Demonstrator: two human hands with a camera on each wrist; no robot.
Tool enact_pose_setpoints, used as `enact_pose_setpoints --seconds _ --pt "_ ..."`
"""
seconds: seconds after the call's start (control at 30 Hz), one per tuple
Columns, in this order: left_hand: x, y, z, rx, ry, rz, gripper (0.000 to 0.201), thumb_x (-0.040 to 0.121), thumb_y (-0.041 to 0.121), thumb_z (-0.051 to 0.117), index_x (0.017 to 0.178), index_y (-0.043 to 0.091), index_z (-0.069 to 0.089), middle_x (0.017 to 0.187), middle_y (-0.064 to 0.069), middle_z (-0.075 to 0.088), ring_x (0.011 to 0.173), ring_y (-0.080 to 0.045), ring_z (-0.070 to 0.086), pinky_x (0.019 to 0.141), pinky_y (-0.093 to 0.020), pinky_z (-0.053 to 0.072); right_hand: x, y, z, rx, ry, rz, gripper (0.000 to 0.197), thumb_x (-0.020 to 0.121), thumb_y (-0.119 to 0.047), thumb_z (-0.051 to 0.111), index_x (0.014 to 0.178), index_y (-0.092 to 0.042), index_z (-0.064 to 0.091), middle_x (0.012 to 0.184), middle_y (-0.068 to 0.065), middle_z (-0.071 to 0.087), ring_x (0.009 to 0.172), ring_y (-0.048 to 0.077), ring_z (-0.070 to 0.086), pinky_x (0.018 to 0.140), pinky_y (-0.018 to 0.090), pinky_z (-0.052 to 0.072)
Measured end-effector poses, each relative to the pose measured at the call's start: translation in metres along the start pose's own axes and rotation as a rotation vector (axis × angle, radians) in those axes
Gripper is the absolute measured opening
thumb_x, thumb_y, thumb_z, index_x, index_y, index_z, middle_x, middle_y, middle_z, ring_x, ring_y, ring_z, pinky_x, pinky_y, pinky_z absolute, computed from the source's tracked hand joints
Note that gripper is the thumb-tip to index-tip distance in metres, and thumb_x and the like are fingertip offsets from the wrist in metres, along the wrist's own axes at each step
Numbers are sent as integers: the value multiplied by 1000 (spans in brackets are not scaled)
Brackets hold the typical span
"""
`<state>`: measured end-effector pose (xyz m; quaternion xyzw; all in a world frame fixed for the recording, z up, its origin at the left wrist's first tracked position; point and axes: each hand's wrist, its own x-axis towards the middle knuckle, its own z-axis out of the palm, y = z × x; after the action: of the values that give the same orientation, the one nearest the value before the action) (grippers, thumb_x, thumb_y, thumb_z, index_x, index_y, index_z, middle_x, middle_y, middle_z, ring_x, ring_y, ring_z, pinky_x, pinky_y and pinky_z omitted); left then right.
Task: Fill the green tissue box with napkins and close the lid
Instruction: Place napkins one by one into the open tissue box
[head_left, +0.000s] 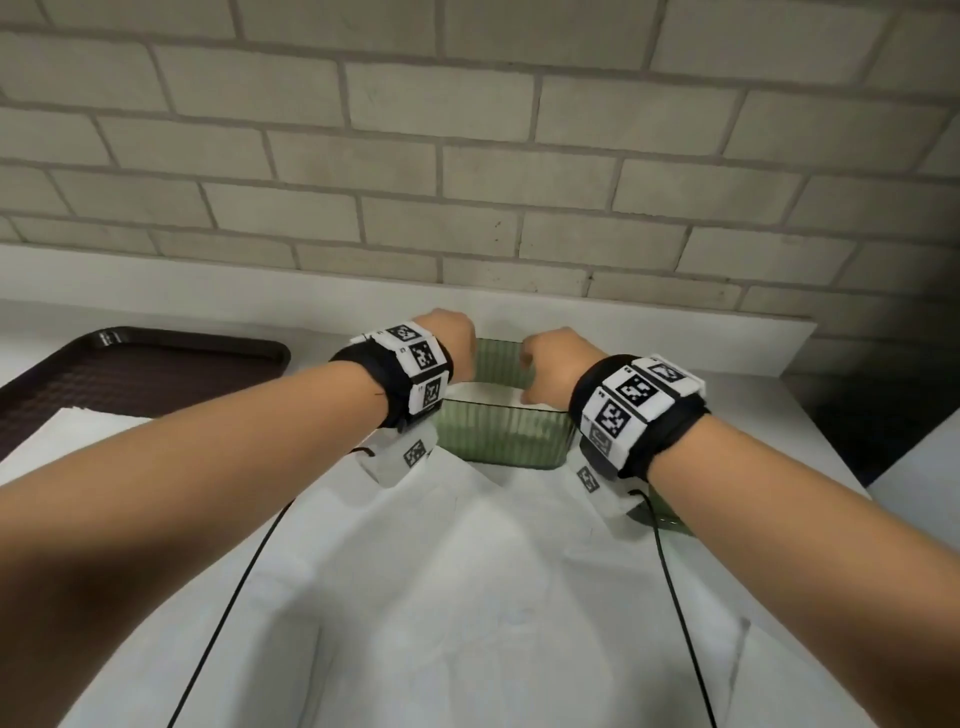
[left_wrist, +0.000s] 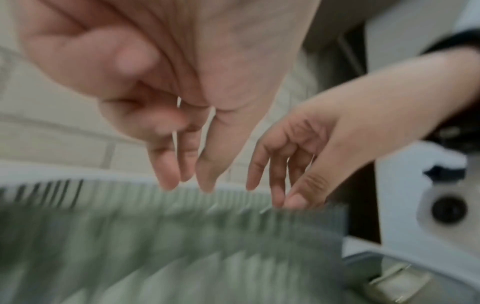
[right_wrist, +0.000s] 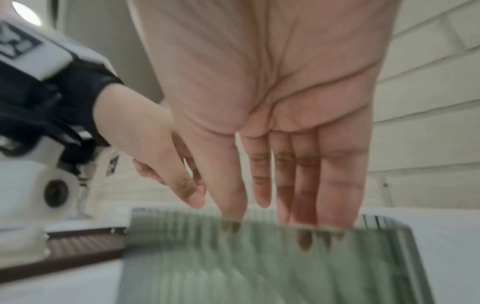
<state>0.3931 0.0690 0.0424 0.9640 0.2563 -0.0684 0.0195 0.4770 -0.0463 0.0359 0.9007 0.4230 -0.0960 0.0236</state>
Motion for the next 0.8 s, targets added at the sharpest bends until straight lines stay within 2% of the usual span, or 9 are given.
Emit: enact_pose_setpoints --seconds 0.07,0.13,0.2,0.27,0.37,0.47,0.6,0.73,0.8 --pt "-19 -1 -4 -151 102 32 26 83 23 59 107 18 68 106 -4 67 97 -27 63 78 -28 49 -32 1 -1 118 95 -98 39 83 -24 67 119 -12 58 109 7 62 98 23 60 76 23 44" --pt "-51 -2 -3 -226 130 63 22 84 30 61 103 22 67 102 1 66 93 -20 60 75 -24 43 -62 2 5 217 89 -168 37 81 -27 71 114 -18 60 95 -1 62 85 15 56 67 20 40" --pt "-83 -2 4 -274 58 94 23 83 37 65 101 23 65 89 6 63 84 -15 57 74 -22 40 -87 3 16 254 62 -209 34 77 -27 74 108 -19 63 86 -5 63 74 10 53 61 19 39" --pt "-113 -1 17 -318 -38 117 25 81 41 66 100 24 65 78 13 56 82 -12 54 73 -22 40 -109 7 28 246 38 -237 36 75 -26 76 108 -20 63 89 -5 64 73 9 52 66 21 41" --pt "-147 7 43 -273 -172 142 33 81 44 66 107 25 63 87 13 49 89 -10 47 80 -23 39 -134 18 50 162 -167 -163 50 72 -32 79 117 -25 57 104 -5 61 85 11 55 75 24 43" --pt "-164 17 69 -261 -292 131 39 79 47 67 111 27 60 96 12 49 99 -11 48 89 -25 39 -145 29 64 2 -345 -55 74 67 -42 80 131 -26 46 127 -2 52 110 18 53 91 31 46" --pt "-177 30 88 -281 -342 135 41 78 41 70 112 22 61 98 9 47 108 -14 50 86 -24 38 -155 41 77 39 -340 42 89 67 -42 81 140 -19 36 138 0 47 121 21 49 99 33 44" --pt "-182 42 97 -399 -406 69 40 75 32 75 110 19 60 104 2 59 86 -17 57 74 -32 54 -160 42 86 32 -287 81 100 63 -44 83 143 -16 31 142 2 42 126 22 45 104 37 42" --pt "-183 47 102 -459 -450 24 41 72 30 78 106 19 57 108 -6 66 79 -20 61 74 -34 57 -162 41 87 35 -273 103 101 63 -42 83 144 -15 30 142 3 41 127 23 45 104 37 42"
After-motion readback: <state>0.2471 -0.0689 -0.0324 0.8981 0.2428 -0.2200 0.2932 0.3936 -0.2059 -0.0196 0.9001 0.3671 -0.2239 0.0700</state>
